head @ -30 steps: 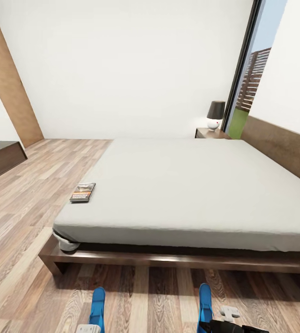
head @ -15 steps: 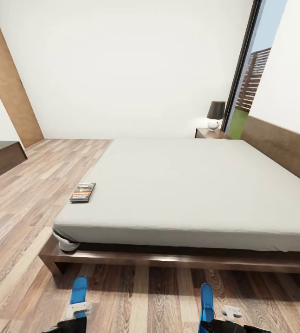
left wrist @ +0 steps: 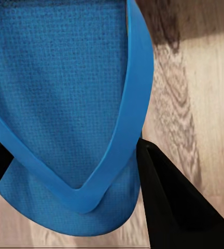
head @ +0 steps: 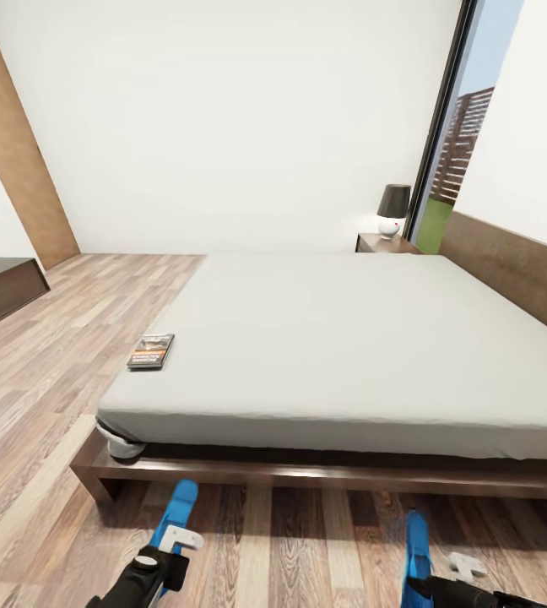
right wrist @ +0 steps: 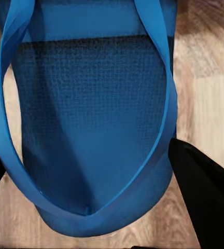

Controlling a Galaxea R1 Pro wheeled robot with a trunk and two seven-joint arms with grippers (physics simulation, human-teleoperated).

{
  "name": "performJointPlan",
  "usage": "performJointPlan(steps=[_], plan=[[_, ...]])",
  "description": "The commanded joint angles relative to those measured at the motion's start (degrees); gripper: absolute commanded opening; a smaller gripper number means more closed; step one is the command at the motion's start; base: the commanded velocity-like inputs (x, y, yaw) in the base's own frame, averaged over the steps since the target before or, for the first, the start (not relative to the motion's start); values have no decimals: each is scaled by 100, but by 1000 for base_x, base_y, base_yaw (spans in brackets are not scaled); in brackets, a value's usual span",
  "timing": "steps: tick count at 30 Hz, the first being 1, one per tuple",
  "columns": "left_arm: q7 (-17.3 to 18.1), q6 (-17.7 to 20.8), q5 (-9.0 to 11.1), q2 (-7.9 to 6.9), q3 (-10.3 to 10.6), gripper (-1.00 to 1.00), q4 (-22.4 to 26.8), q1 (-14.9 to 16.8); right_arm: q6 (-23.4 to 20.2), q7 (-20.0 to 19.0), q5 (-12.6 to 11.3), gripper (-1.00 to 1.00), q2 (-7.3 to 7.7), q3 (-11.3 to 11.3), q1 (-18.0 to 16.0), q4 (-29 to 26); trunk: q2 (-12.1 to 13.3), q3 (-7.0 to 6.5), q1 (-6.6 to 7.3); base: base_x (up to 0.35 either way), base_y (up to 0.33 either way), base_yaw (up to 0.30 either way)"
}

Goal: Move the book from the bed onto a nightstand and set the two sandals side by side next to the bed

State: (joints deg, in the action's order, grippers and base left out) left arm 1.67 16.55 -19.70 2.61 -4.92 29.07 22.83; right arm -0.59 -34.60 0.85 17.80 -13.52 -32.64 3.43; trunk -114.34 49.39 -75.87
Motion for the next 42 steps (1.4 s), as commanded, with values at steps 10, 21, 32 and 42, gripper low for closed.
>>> performJointPlan(steps=[10,21,32,42], plan=[[40,80,1,-13,-301,-100,-49,3,-1365,-2688,-1059,-100,387,-35,-14,-315,-2,5,1,0,0,0],[77,32,147,-110,-1503,-100,-363,4,-1529,-2972,-1095,-100,418,-28,-14,-630,-2,5,1,0,0,0],[79,42,165,-123,-1531,-100,-349,2,-1529,-2970,-1096,-100,410,-28,-14,-634,-2,5,1,0,0,0],[79,42,159,-120,-1529,-100,-349,2,-1516,-2899,-1102,-100,400,-44,-22,-944,-283,131,-153,0,0,0]])
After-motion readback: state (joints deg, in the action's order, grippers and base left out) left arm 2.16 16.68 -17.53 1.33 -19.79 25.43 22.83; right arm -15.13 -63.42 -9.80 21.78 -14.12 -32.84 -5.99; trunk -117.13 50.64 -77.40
